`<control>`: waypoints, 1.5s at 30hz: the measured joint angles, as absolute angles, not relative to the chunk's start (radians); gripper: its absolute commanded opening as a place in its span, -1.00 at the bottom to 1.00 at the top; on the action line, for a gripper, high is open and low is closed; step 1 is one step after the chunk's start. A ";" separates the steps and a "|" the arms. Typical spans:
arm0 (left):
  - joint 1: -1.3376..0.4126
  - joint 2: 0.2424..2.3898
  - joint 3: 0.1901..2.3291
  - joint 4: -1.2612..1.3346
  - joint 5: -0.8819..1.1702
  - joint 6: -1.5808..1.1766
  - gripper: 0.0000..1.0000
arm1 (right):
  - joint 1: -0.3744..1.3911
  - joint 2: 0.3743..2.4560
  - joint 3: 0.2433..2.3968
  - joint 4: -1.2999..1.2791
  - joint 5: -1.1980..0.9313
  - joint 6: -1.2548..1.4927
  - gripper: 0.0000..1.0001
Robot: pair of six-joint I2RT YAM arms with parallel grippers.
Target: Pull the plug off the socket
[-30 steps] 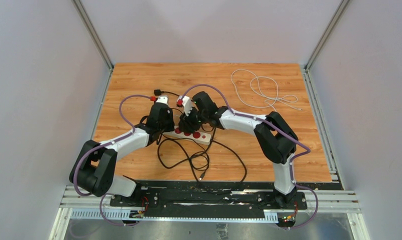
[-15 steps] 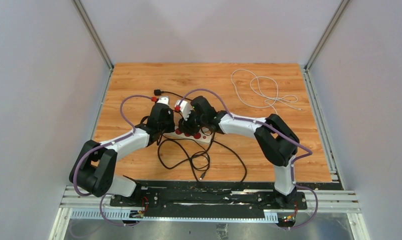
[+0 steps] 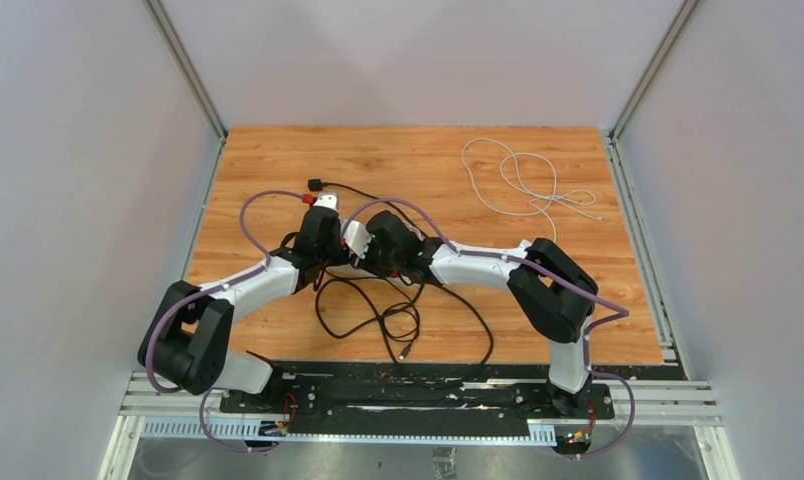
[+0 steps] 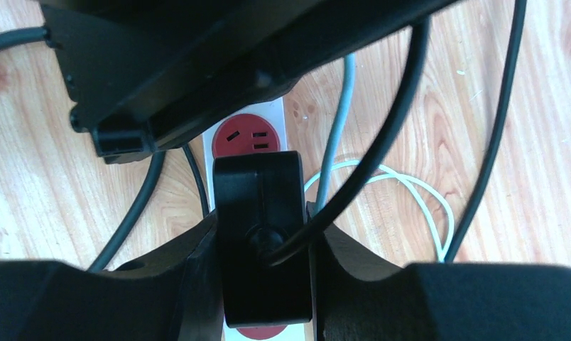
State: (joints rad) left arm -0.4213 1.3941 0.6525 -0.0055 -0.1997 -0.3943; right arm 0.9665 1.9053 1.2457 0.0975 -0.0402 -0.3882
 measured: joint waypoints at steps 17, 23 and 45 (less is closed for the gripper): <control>-0.435 1.396 0.652 -0.002 -0.203 -0.393 -1.00 | 0.780 1.920 1.254 0.101 -0.472 -0.125 -1.00; -0.436 1.394 0.651 -0.001 -0.203 -0.394 -1.00 | 0.783 1.924 1.262 0.089 -0.474 -0.162 -1.00; -0.433 1.388 0.645 0.000 -0.196 -0.397 -1.00 | 0.897 1.911 1.320 -0.048 -0.183 -0.299 -1.00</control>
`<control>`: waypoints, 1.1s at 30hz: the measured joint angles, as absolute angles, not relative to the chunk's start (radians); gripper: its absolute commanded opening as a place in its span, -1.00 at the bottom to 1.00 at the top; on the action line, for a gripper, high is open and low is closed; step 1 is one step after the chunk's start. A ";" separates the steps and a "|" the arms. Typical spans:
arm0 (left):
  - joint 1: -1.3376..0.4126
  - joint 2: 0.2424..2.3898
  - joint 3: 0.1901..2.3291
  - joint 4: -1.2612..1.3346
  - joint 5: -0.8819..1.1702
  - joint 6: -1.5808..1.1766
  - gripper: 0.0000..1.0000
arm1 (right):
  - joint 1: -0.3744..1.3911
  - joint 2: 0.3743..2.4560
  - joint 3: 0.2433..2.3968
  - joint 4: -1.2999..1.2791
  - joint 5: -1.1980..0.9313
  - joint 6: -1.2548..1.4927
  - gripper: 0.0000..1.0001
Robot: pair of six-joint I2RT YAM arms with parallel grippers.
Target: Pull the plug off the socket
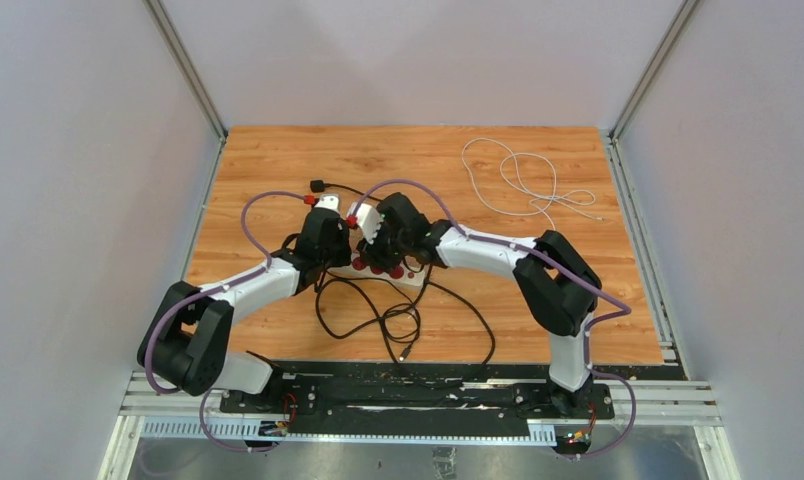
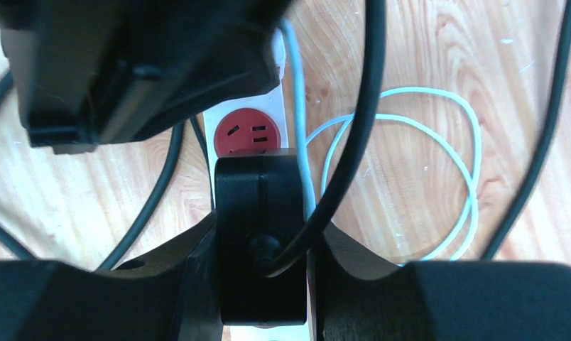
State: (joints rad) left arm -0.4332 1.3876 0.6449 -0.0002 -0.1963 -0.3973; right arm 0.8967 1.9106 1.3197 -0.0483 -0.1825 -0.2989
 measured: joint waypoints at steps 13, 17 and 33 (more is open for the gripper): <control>-0.443 1.388 0.644 0.007 -0.189 -0.398 -1.00 | 0.761 1.915 1.305 -0.030 -0.500 -0.171 -1.00; -0.443 1.388 0.643 0.006 -0.186 -0.398 -1.00 | 0.823 1.899 1.303 -0.053 -0.381 -0.285 -1.00; -0.443 1.388 0.641 0.007 -0.187 -0.398 -1.00 | 0.969 1.864 1.252 -0.023 -0.061 -0.473 -1.00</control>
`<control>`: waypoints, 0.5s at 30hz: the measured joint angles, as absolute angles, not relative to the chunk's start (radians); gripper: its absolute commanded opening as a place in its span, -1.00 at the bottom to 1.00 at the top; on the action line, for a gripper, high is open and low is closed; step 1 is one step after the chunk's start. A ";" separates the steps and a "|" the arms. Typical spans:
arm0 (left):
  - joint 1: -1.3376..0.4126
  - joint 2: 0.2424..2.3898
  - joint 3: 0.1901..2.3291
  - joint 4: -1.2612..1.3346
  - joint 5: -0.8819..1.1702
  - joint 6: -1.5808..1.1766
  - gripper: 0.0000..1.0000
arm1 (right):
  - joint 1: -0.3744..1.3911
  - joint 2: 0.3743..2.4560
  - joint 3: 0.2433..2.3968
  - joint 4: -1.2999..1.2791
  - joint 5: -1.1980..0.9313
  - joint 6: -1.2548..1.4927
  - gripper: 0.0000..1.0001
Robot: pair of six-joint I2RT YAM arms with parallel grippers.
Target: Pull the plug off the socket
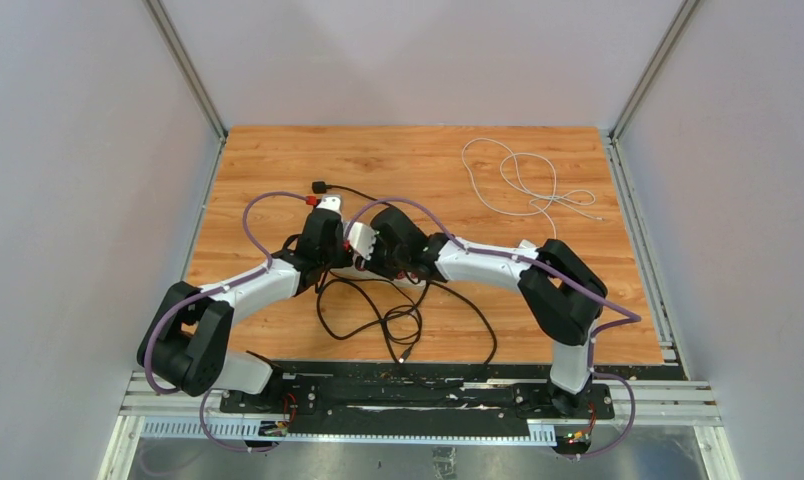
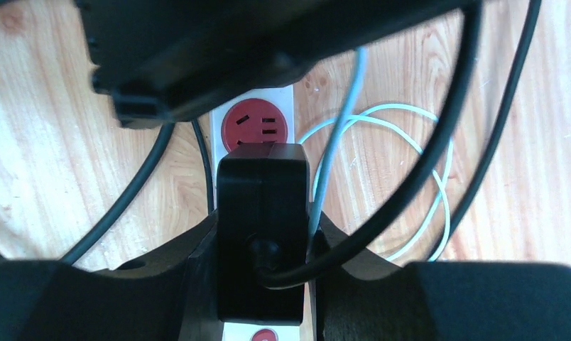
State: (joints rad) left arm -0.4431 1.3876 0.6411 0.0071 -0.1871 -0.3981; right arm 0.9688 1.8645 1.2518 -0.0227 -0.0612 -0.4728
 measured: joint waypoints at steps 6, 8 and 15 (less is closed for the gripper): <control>-0.443 1.387 0.641 0.007 -0.187 -0.398 -1.00 | 0.855 1.837 1.252 -0.028 -0.303 -0.290 -1.00; -0.443 1.387 0.641 0.008 -0.187 -0.398 -1.00 | 0.827 1.814 1.251 -0.040 -0.366 -0.246 -1.00; -0.445 1.387 0.641 0.007 -0.186 -0.397 -1.00 | 0.828 1.739 1.253 -0.055 -0.400 -0.197 -1.00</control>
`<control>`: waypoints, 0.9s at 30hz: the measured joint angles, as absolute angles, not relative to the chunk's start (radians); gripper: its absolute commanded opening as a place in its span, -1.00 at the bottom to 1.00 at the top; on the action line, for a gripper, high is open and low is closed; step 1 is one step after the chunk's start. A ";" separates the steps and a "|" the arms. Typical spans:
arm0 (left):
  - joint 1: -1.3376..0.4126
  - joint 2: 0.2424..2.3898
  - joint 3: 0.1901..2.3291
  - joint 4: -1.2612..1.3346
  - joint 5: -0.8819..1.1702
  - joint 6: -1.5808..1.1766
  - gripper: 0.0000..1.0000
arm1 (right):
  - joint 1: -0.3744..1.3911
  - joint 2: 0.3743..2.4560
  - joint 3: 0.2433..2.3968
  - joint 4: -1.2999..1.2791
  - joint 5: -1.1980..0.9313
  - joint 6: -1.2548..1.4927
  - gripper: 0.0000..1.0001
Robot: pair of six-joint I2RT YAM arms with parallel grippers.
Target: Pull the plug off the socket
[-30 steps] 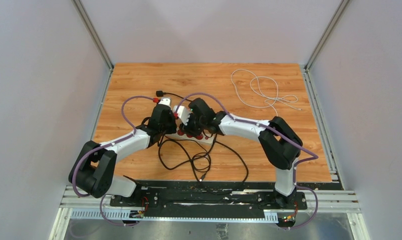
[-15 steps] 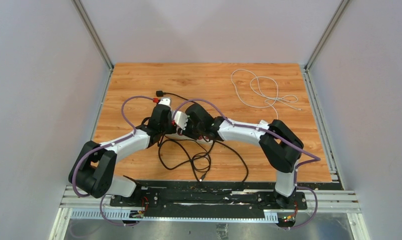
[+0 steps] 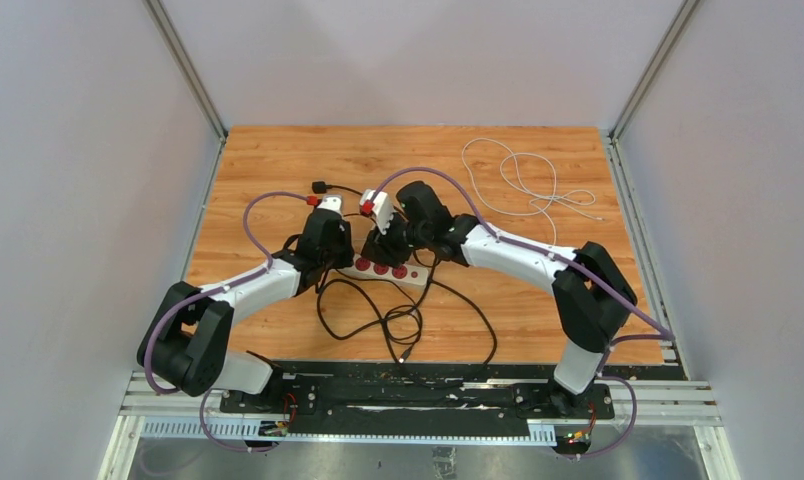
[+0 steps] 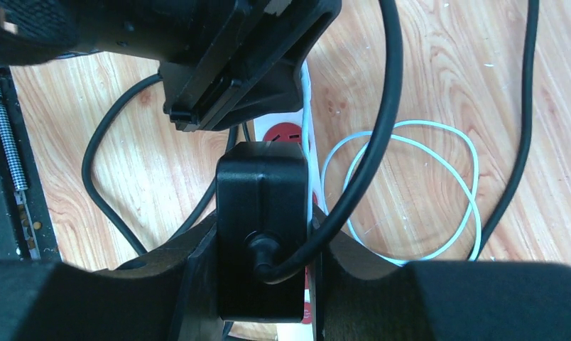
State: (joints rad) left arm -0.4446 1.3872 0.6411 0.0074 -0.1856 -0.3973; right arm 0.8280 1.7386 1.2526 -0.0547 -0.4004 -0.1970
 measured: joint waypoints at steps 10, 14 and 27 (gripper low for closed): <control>-0.459 1.389 0.641 0.017 -0.156 -0.401 -0.65 | 0.828 1.627 1.287 -0.152 -0.265 -0.198 -1.00; -0.460 1.394 0.644 0.019 -0.154 -0.401 -0.72 | 0.825 1.613 1.301 -0.181 -0.259 -0.202 -1.00; -0.463 1.399 0.650 0.017 -0.138 -0.400 -0.73 | 0.789 1.563 1.275 -0.249 -0.403 -0.244 -1.00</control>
State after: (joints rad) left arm -0.4629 1.3991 0.6498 0.0170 -0.1383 -0.4000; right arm 0.7891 1.5635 1.2747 -0.2493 -0.4034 -0.2440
